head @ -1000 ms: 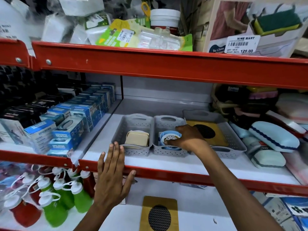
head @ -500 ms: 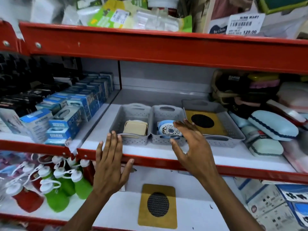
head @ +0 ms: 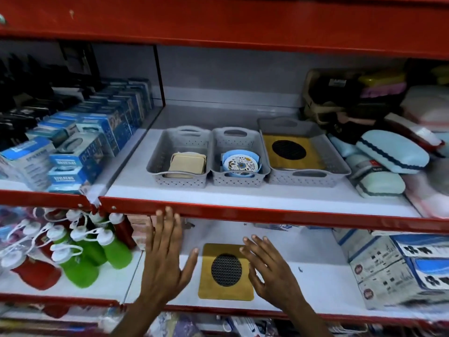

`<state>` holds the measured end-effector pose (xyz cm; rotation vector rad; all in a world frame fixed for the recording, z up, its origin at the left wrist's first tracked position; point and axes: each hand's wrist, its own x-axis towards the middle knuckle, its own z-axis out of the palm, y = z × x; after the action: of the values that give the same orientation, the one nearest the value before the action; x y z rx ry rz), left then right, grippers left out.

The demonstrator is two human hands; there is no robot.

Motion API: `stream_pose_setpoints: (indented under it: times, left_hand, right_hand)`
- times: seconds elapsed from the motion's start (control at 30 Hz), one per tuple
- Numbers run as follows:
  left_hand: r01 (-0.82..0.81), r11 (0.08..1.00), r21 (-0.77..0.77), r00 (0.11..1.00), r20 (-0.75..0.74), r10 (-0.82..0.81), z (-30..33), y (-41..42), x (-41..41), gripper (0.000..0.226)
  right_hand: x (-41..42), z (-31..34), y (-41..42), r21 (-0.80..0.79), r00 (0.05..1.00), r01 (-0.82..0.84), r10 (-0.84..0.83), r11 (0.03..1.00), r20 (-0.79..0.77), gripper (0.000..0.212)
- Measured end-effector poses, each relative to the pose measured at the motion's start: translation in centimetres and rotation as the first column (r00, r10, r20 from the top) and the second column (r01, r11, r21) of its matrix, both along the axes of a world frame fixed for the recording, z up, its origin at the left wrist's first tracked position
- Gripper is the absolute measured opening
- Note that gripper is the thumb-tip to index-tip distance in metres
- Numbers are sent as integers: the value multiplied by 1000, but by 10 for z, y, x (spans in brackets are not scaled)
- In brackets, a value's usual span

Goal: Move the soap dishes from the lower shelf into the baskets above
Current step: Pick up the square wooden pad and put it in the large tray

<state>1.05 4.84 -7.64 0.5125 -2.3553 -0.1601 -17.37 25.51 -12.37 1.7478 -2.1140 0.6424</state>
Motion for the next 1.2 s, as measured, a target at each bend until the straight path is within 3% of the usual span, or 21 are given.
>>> stream_pose_setpoints:
  times: [0.1,0.2,0.3,0.37,0.47,0.63,0.73,0.83,1.03,1.2]
  left_hand:
    - [81,979,185,991,94,-100,-46,18,0,78]
    - [16,891,453,966,223,-131,-86,26,-12,65]
    - [-102,743,662,922,343,-179,-108,27,-26,60]
    - [-211,664,717,885,428,-181,-116,27,-36,55]
    - [-307,645,700,859,495,-129,-122,29,-46,51]
    - [-368,550,750,898,440,2,-130,22,-54,51]
    - [-355,468,809,926,372,60,-121,22,-52,47]
    - [-356,449,820,930,359,81,-116,17,-46,32]
    - [-180,397,900,981,138,133,-95,15,-14,38]
    - [-45,435,899,983,-37,179,-44,27,3,41]
  right_hand:
    - [4,-34,4,170,954,144,-182,975,239,51]
    - [7,-61,2,362,796,252,-405,898,451,54]
    - [7,-76,-6,471,628,321,-557,822,543,55]
    - [7,-83,-13,513,523,344,-614,787,592,56]
    - [6,-90,-22,545,423,362,-654,756,627,50]
    - [6,-93,-28,519,245,444,-655,731,715,32]
    - [5,-92,-23,461,201,504,-618,730,760,33]
    - [3,-83,-15,394,150,514,-532,762,833,35]
    - [5,-54,6,219,198,467,-343,857,918,29]
    - [17,4,15,41,158,471,-130,881,979,19]
